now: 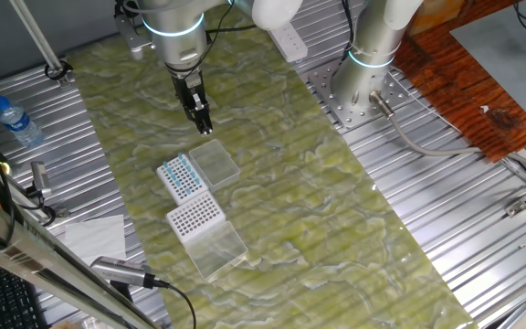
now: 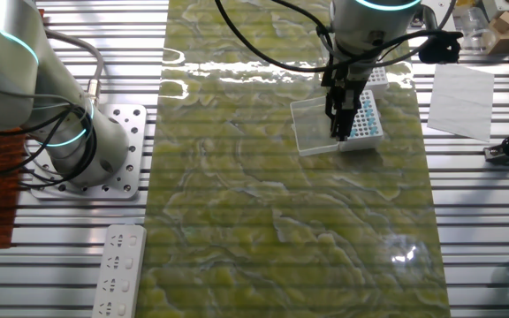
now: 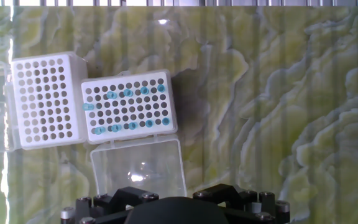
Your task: Transfer all medium pipette tips from one holder to another
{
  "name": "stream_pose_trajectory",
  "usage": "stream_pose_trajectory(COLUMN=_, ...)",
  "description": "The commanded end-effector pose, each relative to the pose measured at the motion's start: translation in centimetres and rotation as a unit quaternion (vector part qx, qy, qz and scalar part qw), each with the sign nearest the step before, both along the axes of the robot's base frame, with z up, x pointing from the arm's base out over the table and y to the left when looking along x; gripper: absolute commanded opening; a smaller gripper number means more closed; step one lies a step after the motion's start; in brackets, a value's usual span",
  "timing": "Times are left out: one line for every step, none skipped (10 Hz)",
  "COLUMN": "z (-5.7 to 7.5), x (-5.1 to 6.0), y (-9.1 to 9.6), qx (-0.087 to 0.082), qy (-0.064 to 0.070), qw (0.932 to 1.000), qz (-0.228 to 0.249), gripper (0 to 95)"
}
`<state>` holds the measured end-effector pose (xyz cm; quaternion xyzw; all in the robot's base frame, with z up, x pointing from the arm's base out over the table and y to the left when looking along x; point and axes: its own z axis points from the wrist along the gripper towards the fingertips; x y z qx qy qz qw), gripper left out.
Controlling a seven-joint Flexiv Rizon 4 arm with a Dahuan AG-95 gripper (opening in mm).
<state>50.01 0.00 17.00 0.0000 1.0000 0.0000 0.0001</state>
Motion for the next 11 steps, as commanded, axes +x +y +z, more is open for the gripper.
stream_pose_trajectory(z=0.0, x=-0.01, y=0.0, qx=0.0, qy=0.0, qw=1.0, qz=0.0, gripper=95.0)
stream_pose_trajectory(z=-0.01, x=0.0, y=0.0, qx=0.011, qy=0.057, qw=0.9895, qz=0.133, gripper=0.0)
stream_pose_trajectory(z=-0.01, x=0.0, y=0.0, qx=0.01, qy=0.057, qw=0.9894, qz=0.133, gripper=0.0)
stream_pose_trajectory(z=-0.01, x=0.0, y=0.0, qx=0.009, qy=0.059, qw=0.9897, qz=0.13, gripper=0.0)
stream_pose_trajectory(z=-0.01, x=0.0, y=0.0, qx=0.009, qy=0.06, qw=0.99, qz=0.127, gripper=0.0)
stream_pose_trajectory(z=-0.01, x=0.0, y=0.0, qx=0.008, qy=0.06, qw=0.9903, qz=0.125, gripper=0.0)
stream_pose_trajectory(z=-0.01, x=0.0, y=0.0, qx=0.006, qy=0.06, qw=0.9905, qz=0.124, gripper=0.0)
stream_pose_trajectory(z=-0.01, x=0.0, y=0.0, qx=0.006, qy=0.06, qw=0.9904, qz=0.125, gripper=0.0)
stream_pose_trajectory(z=-0.01, x=0.0, y=0.0, qx=0.008, qy=0.06, qw=0.9894, qz=0.132, gripper=0.0)
stream_pose_trajectory(z=-0.01, x=0.0, y=0.0, qx=0.008, qy=0.06, qw=0.9894, qz=0.132, gripper=0.0)
stream_pose_trajectory(z=0.0, x=0.0, y=0.0, qx=0.008, qy=0.066, qw=0.9877, qz=0.142, gripper=0.0)
